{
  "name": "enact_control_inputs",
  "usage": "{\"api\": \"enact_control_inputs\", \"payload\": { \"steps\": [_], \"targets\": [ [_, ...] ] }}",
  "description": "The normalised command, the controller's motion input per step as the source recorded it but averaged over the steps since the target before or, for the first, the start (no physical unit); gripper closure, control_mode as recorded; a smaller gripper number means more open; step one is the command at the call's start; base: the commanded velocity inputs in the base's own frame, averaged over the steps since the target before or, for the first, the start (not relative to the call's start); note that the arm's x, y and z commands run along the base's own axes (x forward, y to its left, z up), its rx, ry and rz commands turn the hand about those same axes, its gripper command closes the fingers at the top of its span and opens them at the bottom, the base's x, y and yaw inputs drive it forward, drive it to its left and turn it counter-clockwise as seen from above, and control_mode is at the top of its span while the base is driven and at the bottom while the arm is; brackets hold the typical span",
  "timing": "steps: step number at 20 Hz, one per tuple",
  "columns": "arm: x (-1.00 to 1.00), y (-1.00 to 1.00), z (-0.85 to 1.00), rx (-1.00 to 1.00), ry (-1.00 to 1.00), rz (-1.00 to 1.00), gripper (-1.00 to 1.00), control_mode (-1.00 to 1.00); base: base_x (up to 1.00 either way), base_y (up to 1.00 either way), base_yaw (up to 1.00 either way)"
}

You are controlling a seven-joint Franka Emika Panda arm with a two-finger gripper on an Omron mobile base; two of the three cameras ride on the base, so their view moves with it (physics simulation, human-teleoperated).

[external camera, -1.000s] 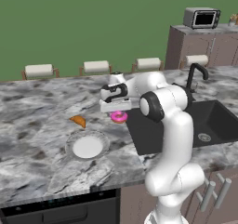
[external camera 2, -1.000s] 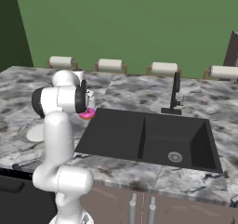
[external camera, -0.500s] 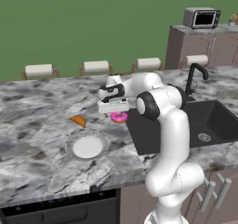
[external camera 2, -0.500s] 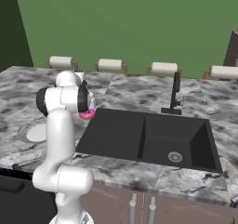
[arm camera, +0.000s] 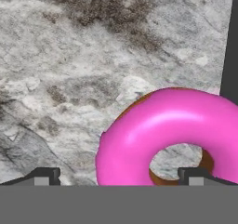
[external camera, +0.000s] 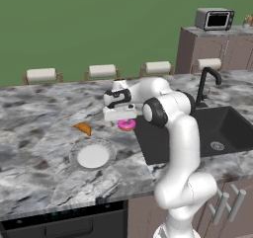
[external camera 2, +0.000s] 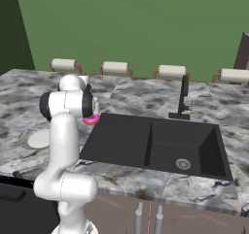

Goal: Place the pastries on the plates.

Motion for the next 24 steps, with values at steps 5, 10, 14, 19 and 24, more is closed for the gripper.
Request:
{"api": "enact_control_inputs", "payload": {
  "steps": [5,10,14,19,24],
  "targets": [
    [0.00,0.16,-0.20,0.00,0.07,0.00,-1.00,-1.00,0.00,0.00,0.00],
    [0.00,0.16,-0.19,0.00,0.06,0.00,-1.00,-1.00,0.00,0.00,0.00],
    [0.00,0.08,-0.12,0.00,0.05,0.00,-1.00,-1.00,0.00,0.00,0.00],
    [0.00,0.01,-0.02,0.00,0.00,0.00,1.00,-1.00,0.00,0.00,0.00],
    [0.00,0.00,0.00,0.00,0.00,0.00,1.00,-1.00,0.00,0.00,0.00]
  ]
}}
